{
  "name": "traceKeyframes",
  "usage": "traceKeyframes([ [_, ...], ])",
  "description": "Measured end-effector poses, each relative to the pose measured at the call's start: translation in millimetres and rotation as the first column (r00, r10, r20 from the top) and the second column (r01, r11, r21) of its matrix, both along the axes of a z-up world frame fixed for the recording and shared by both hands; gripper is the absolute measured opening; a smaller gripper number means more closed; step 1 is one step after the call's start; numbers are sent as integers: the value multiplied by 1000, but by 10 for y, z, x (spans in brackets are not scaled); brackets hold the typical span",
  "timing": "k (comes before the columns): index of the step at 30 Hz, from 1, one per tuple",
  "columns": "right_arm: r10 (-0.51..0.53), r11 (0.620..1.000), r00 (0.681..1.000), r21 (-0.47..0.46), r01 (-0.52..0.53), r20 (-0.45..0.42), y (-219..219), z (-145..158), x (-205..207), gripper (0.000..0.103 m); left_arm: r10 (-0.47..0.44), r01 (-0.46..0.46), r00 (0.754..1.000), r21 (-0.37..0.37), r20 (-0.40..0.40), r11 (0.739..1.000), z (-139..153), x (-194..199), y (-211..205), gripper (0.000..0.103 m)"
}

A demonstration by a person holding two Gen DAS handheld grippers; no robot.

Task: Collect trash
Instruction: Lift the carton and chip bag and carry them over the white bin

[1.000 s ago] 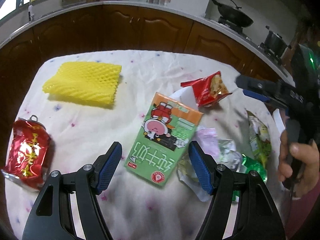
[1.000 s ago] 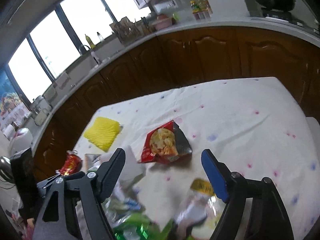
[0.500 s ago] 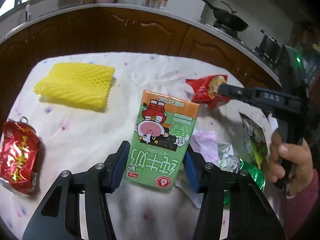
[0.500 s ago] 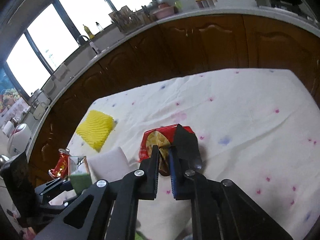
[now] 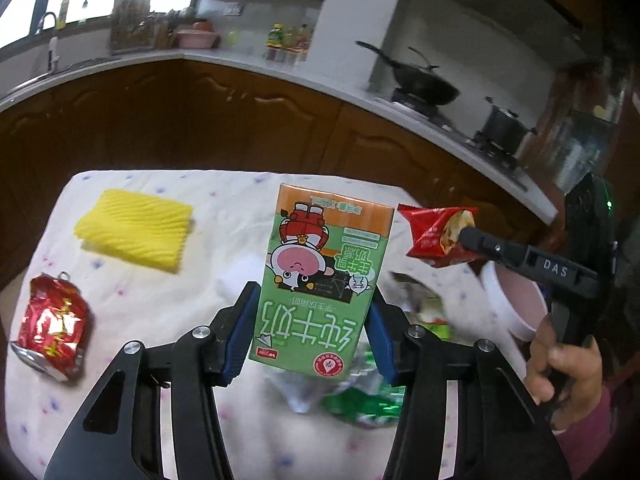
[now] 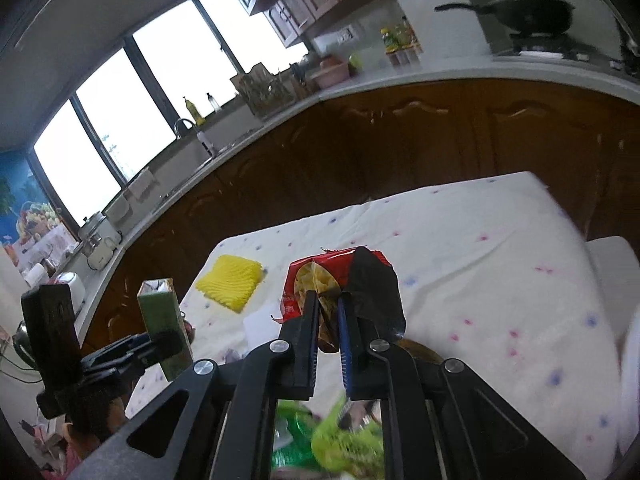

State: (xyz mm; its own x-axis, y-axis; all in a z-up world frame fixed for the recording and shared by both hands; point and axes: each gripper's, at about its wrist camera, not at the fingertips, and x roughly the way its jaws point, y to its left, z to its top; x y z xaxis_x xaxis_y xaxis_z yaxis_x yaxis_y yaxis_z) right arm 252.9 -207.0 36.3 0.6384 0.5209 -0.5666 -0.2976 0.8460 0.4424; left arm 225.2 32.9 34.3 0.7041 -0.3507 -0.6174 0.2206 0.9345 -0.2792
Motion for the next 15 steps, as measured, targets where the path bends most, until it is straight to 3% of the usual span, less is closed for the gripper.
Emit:
traceKeyframes([
  [15, -142, 990, 990, 18, 142, 25, -844, 140, -813, 9, -168, 167, 986, -44, -13, 985, 54, -220, -950, 49],
])
